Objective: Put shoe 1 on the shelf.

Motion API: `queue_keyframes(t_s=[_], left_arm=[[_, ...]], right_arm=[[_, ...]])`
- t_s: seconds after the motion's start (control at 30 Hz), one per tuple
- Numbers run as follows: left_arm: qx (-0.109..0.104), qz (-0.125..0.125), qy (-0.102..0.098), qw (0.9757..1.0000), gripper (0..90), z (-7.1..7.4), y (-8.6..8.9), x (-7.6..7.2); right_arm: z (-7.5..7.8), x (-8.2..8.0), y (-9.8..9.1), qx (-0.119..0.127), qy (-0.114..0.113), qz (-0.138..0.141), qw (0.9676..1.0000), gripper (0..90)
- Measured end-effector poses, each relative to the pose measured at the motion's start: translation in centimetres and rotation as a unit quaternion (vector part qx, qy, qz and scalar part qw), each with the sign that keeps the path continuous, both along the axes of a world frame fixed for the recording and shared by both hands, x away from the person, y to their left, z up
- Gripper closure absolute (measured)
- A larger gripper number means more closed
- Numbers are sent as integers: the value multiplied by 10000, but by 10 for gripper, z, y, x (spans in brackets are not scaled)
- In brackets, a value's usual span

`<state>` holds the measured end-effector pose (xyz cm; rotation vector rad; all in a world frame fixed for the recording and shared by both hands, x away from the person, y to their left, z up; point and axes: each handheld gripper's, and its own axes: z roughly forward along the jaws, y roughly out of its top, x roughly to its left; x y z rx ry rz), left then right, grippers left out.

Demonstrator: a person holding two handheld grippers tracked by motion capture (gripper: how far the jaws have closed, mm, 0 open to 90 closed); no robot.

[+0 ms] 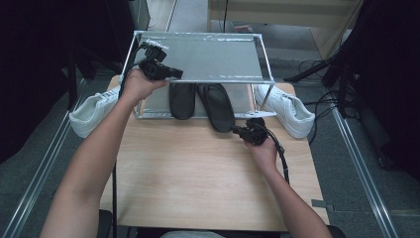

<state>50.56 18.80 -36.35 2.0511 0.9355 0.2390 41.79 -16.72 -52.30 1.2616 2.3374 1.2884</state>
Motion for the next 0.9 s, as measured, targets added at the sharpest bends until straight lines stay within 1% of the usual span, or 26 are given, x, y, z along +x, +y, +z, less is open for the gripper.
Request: queue_keyframes(t_s=[0.07,0.17,0.23,0.33,0.37,0.43,0.47,0.57,0.63,0.73,0.9], left_arm=[[13,-3,-9,10000,896,0,0,0],[105,-20,-41,9999,894,1,-2,-1],[135,-12,-62,9999,891,1,-2,-1],[114,-5,-48,9999,890,1,-2,-1],[102,-5,-36,9999,889,1,-2,0],[87,-13,-29,10000,890,1,-1,0],[74,-6,-26,10000,889,1,-1,0],[65,-2,-18,10000,890,1,-1,0],[70,-6,-22,10000,889,1,-1,0],[62,-10,-24,10000,889,1,-1,0],[67,-7,-36,10000,889,1,-1,0]], right_arm=[[0,3,5,-27,53,54,10000,900],[0,6,12,-24,68,93,9999,900],[0,8,17,-90,8,147,9999,900],[0,10,23,-119,-9,179,9998,900],[0,10,24,-105,28,177,9998,900],[0,12,28,-122,0,190,9997,900],[0,12,30,-109,43,171,9998,900],[0,15,36,-101,83,186,9997,900],[0,16,41,-36,128,185,9997,900],[-1,19,48,-20,161,188,9997,900],[0,25,60,-86,150,193,9997,900]])
